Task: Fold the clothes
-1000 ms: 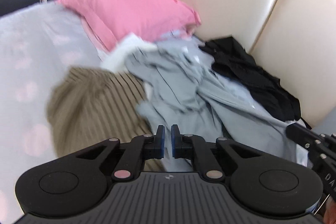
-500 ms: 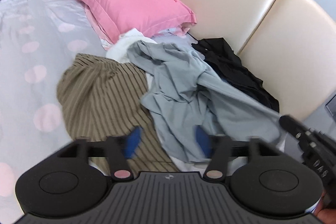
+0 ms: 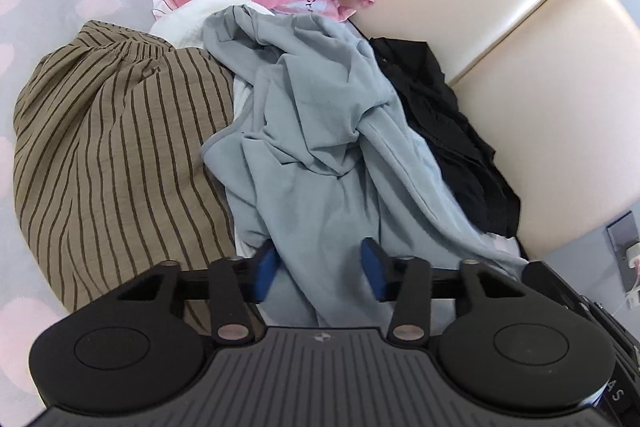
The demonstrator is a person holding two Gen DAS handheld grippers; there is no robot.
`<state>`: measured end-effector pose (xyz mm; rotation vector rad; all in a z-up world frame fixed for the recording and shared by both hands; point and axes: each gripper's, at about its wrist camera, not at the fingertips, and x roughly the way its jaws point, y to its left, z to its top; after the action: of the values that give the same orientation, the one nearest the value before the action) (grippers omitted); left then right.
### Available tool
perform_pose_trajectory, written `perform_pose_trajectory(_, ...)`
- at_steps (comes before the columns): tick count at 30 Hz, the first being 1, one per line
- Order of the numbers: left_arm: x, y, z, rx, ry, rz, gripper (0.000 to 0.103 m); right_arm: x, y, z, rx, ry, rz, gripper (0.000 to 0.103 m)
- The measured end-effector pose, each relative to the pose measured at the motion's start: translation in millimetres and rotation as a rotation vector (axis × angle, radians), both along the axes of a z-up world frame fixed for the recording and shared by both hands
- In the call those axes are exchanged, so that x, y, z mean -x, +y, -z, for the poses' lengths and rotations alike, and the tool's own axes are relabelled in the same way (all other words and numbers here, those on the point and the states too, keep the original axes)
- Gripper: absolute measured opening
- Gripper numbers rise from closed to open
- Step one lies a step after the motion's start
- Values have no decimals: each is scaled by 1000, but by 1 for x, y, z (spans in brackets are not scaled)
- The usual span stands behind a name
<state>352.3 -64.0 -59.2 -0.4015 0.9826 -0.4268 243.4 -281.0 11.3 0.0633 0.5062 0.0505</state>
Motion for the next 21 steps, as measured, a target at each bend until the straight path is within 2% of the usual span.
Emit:
perform_pose_trajectory(2, 2, 3, -2, -8, -9, -14, 13, -3, -1, 2, 0, 8, 2, 2)
perform_pose_trajectory(3, 4, 5, -3, -11, -13, -23, 10, -4, -1, 3, 0, 11, 3, 2)
perform_pose_trajectory(7, 18, 19, -25, -35, -72, -46, 6, 1, 2, -1, -6, -4, -1, 2)
perform_pose_trajectory(10, 33, 33, -50, -61, -123, -59, 4, 12, 6, -14, -16, -53, 1, 2)
perform_pose_trajectory(16, 76, 72, -120, -162, -256, -132, 0, 44, 31, -46, -20, -124, -33, 2)
perform_pose_trajectory(19, 97, 108, -151, -156, -250, -164, 0, 58, 48, -65, -4, -153, -62, 2)
perform_pose_trajectory(21, 109, 122, -163, -161, -221, -143, 0, 67, 60, -78, 14, -174, -81, 2)
